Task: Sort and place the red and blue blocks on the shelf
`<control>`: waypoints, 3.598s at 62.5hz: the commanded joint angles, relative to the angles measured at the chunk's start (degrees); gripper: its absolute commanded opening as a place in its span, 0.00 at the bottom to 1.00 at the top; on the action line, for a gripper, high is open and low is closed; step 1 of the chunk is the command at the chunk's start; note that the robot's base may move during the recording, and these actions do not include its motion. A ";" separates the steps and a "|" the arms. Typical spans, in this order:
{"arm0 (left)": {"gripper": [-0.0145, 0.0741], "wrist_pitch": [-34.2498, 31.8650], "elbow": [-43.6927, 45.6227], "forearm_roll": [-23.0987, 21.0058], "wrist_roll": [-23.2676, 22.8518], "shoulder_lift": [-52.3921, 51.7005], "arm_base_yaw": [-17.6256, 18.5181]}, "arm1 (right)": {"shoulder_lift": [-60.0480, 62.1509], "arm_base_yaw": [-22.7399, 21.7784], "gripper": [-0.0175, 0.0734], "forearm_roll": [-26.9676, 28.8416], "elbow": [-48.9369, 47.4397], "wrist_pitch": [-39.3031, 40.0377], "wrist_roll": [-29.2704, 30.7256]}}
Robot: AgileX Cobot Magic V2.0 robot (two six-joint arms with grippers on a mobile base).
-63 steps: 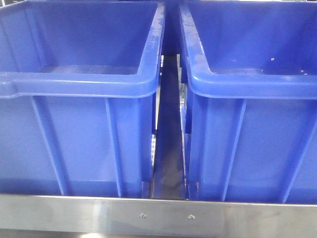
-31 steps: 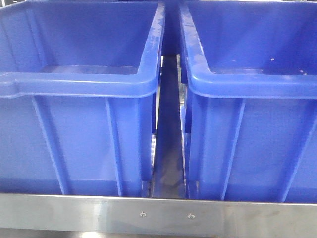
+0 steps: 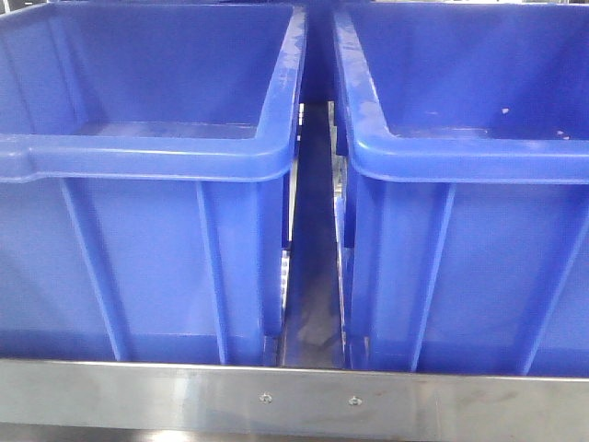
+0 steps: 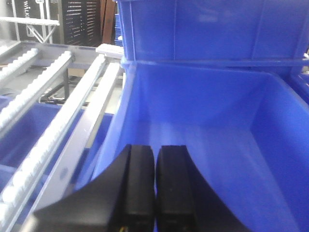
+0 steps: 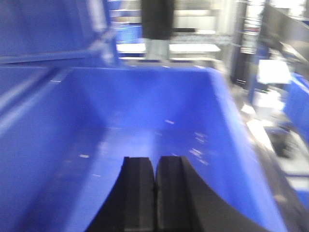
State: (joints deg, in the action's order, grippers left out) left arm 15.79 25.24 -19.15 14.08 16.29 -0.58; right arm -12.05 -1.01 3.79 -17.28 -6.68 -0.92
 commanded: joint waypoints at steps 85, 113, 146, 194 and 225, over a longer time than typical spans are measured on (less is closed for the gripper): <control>0.31 -4.24 0.09 -1.25 -0.44 -1.86 -0.08 | 14.16 -0.47 0.24 0.04 17.78 11.10 0.25; 0.31 -4.24 -0.43 -1.25 -0.44 -1.75 -0.08 | 13.94 1.76 0.24 -0.70 17.65 13.05 0.25; 0.31 -4.24 -0.43 -1.25 -0.44 -1.75 -0.08 | 13.89 1.71 0.24 -0.70 17.65 13.39 0.25; 0.31 -16.80 -12.63 2.33 -0.44 -11.54 0.63 | 13.89 1.71 0.24 -0.70 17.65 13.39 0.25; 0.31 -16.19 -20.98 8.16 -5.97 -17.76 7.41 | 13.89 1.71 0.24 -0.70 17.65 13.39 0.25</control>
State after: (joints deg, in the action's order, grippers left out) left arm 6.71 4.18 -11.51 8.95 -0.28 6.16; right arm 0.69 0.70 3.61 1.73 1.49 -0.92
